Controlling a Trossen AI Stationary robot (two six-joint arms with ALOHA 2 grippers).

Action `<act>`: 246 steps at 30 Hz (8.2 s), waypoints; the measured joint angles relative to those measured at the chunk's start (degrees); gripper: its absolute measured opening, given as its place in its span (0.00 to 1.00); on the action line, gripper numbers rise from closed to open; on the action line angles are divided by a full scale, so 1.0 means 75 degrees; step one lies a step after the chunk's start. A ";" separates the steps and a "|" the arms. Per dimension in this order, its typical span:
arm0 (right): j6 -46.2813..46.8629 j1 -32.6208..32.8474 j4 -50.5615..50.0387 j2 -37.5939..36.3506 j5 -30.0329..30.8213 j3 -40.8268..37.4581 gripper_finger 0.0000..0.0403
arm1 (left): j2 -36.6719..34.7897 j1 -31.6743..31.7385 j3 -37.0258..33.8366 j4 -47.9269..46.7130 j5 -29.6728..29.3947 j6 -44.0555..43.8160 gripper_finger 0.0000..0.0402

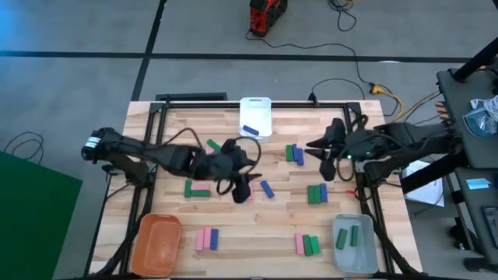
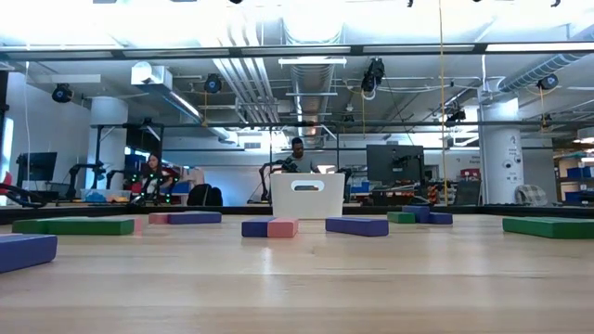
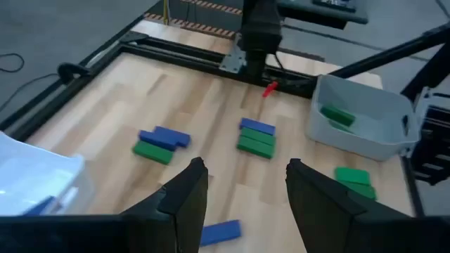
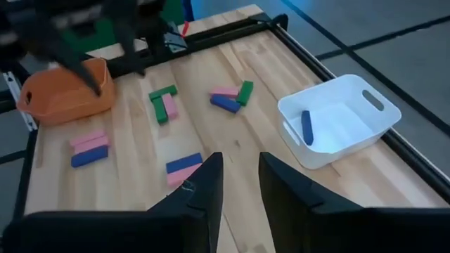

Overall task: Sort blocks
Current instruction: Put the pink block into the orange bin

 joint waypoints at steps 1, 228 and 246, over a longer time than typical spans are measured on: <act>-0.0060 0.0001 -0.0011 -0.0077 -0.0001 -0.0020 0.19 | 0.0071 -0.0130 0.0000 0.0000 -0.0032 -0.0060 0.42; 0.1837 -0.0086 -0.0083 -0.0430 0.0874 -0.1909 0.33 | 0.7945 -0.1443 0.2636 0.6098 0.0201 0.1207 0.85; 0.1673 -0.0086 -0.0046 -0.0430 0.0813 -0.1909 0.33 | 0.6252 -0.1443 0.2734 0.1638 0.0419 0.1016 0.83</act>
